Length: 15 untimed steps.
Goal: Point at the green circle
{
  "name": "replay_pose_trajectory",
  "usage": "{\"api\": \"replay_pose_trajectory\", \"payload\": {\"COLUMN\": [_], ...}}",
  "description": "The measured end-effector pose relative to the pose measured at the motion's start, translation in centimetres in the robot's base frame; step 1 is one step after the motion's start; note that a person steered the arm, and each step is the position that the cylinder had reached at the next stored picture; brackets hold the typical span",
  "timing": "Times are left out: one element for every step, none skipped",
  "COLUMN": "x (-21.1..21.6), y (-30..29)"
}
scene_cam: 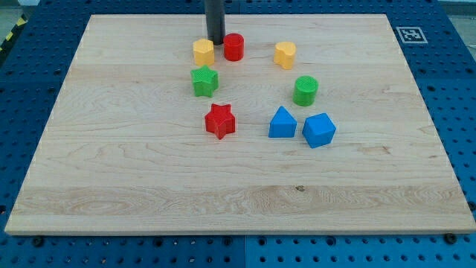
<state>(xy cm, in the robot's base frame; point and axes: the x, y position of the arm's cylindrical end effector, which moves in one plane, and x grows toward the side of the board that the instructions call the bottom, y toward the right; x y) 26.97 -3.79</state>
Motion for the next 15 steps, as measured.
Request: {"api": "replay_pose_trajectory", "payload": {"x": [0.0,0.0,-0.4,-3.1,-4.0,-4.0,-4.0,-4.0,-3.7,0.8,8.4,15.0,16.5,16.5,16.5], "y": [2.6,4.8,5.7,6.2,8.2,8.3,8.6,14.2,22.7,28.6,29.3,27.4,26.0,25.3,22.2]}}
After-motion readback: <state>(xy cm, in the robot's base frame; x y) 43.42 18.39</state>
